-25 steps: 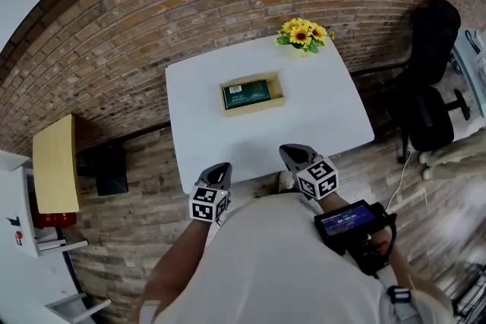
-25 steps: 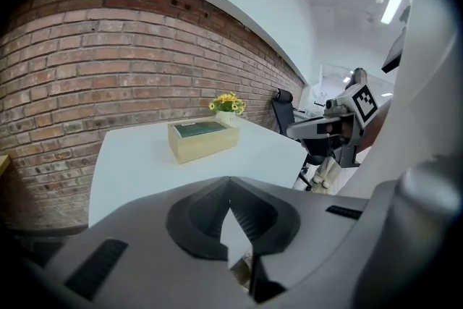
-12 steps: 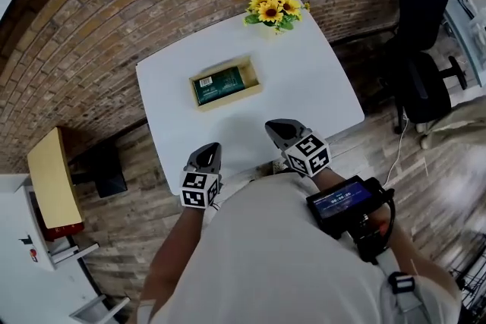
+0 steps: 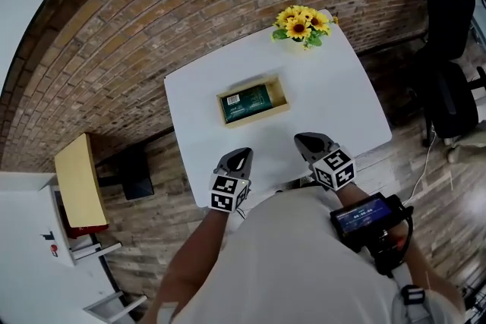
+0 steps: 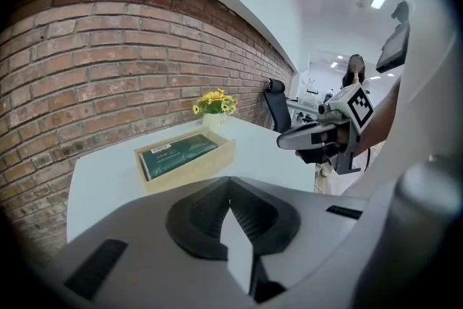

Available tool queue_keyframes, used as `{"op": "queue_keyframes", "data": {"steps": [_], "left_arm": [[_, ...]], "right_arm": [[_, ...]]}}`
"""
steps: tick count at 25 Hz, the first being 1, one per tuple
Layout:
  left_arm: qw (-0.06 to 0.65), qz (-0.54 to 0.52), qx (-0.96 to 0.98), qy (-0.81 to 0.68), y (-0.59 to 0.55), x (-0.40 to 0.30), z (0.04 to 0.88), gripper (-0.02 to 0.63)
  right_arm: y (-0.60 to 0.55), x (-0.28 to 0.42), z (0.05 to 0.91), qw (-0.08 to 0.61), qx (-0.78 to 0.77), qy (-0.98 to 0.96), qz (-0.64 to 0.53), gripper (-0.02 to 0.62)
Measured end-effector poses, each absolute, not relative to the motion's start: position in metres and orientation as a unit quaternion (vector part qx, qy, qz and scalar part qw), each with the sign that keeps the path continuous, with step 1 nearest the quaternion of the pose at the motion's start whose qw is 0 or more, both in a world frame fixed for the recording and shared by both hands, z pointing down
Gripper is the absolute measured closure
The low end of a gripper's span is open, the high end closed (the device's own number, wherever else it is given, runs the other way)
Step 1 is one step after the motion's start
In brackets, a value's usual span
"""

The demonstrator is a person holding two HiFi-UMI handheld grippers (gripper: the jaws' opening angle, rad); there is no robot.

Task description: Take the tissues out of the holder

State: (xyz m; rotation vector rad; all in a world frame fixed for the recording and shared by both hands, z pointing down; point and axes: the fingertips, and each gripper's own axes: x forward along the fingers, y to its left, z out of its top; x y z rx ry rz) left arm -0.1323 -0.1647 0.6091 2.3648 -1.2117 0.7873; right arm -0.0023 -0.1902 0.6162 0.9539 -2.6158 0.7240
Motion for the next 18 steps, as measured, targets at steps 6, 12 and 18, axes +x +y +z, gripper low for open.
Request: {"op": "queue_keyframes", "data": {"steps": [6, 12, 18], "left_arm": [[0.164, 0.31, 0.843, -0.407, -0.188, -0.124, 0.612, 0.597], [0.126, 0.362, 0.841, -0.382, -0.226, -0.136, 0.614, 0.597], [0.055, 0.429, 0.84, -0.328, -0.258, -0.139, 0.615, 0.596]], "right_arm": [[-0.199, 0.001, 0.623, 0.128, 0.328, -0.899, 0.26, 0.591], [-0.206, 0.003, 0.626, 0.123, 0.329, -0.897, 0.268, 0.591], [-0.206, 0.015, 0.629, 0.124, 0.338, -0.891, 0.277, 0.591]]}}
